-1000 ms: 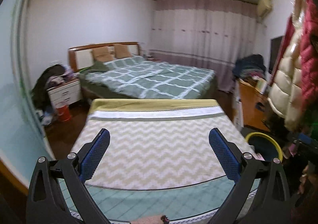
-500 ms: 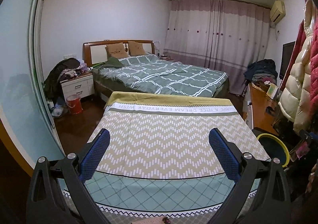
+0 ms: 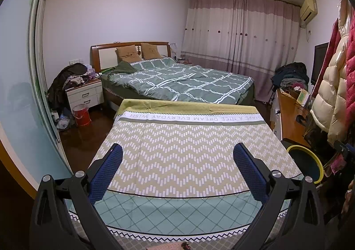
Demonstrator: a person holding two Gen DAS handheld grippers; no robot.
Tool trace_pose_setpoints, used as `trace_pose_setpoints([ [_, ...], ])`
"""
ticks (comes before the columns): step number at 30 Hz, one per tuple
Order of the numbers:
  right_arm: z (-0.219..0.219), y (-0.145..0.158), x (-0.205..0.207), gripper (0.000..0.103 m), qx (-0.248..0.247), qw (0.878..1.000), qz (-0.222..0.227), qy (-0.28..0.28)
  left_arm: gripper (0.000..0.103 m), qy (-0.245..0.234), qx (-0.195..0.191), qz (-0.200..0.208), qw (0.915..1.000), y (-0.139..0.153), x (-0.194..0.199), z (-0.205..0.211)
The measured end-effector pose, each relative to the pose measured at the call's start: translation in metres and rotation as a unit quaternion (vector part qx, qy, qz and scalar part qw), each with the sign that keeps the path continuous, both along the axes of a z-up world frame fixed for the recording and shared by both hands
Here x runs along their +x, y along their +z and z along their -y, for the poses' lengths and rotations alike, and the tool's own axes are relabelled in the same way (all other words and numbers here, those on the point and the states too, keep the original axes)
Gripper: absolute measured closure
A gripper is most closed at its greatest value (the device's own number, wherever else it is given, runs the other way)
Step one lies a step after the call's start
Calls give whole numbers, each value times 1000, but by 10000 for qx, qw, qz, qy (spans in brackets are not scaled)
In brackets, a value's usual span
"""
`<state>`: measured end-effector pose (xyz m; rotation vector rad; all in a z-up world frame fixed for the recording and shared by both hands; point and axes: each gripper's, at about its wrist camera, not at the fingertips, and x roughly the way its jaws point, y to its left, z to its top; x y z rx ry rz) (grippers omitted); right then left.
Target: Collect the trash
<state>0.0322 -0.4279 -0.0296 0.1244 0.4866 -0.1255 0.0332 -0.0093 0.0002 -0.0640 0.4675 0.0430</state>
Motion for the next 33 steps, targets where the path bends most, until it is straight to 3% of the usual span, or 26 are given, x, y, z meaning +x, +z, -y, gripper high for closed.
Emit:
trace_pose_setpoints([
  [33,-3,-6,5,18,68,9999,-72,18,5,-141,-20,-72,9999,-7,6,2],
])
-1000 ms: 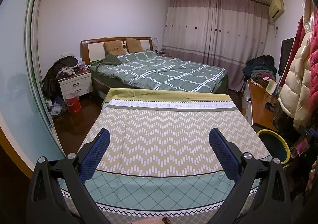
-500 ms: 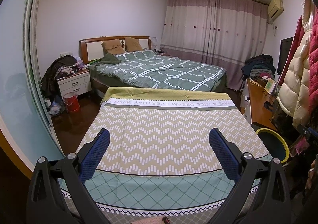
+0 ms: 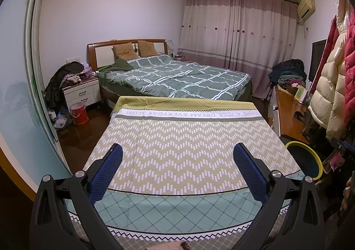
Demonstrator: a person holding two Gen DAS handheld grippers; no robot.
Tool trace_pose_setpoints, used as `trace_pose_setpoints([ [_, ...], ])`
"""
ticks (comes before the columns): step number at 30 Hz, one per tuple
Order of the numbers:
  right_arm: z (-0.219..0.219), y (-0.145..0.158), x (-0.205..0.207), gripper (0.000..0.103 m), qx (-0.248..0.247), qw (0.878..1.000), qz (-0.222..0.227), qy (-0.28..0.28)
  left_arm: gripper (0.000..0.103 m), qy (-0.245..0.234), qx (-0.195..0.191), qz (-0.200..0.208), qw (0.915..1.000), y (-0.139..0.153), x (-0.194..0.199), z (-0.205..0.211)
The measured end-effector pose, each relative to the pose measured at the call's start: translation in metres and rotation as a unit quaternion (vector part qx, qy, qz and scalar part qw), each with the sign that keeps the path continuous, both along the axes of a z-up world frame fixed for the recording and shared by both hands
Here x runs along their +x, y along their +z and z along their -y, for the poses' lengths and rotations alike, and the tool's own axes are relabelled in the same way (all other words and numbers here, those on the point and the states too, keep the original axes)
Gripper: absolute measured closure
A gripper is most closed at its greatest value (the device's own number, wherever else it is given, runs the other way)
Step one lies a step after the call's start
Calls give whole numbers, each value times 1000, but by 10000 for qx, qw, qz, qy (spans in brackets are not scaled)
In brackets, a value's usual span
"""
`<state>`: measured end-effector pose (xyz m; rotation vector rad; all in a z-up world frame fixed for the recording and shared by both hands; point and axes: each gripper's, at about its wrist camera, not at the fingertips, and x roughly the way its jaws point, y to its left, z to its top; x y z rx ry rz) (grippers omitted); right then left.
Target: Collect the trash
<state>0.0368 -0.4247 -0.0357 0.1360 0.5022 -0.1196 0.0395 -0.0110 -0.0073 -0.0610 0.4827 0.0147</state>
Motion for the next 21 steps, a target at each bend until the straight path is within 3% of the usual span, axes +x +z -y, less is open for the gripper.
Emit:
trace_pose_setpoints([
  [21,-2,0,1,18,5,10000,-13,1,5,-117,-21,78,9999,1,0,1],
])
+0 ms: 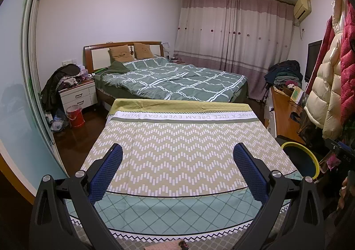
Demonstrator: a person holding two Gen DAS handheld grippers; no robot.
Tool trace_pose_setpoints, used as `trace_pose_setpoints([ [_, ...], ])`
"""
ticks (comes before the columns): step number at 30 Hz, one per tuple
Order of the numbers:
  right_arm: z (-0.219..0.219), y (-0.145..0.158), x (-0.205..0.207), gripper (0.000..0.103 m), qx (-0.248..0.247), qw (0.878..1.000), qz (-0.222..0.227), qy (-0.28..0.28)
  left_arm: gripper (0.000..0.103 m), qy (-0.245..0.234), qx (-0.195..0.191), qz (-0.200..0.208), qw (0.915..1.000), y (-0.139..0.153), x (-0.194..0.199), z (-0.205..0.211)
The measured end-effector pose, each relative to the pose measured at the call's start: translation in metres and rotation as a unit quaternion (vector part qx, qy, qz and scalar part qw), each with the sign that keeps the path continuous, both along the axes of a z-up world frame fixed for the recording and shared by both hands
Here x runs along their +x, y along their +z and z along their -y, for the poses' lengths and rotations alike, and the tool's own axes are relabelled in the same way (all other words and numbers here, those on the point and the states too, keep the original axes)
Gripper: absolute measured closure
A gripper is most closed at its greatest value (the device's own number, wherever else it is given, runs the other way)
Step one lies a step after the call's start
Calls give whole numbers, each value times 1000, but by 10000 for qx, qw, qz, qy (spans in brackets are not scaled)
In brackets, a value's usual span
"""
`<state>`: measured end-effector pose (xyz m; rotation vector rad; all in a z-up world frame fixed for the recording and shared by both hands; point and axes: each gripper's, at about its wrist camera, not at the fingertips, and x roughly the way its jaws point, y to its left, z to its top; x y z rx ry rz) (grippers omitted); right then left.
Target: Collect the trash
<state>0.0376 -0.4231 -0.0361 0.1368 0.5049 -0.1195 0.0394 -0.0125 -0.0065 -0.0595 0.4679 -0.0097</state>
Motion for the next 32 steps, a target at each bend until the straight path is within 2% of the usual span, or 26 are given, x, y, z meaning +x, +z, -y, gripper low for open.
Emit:
trace_pose_setpoints([
  [15,-4,-2,0,18,6,10000,-37,1,5,-125,-97,-104,9998,-2,5,2],
  [23,-7,-7,5,18,14,10000,-93,32,5,-138,-29,-236,9996,-8,14,3],
  [27,-9,-10,23,16,8,9997,-176,160,5,-155,-153,-531,9984,-15,37,-2],
  [32,-29,-17,69,8,-89,9988,-246,412,5,25,-317,-1032,9941,-40,97,-20],
])
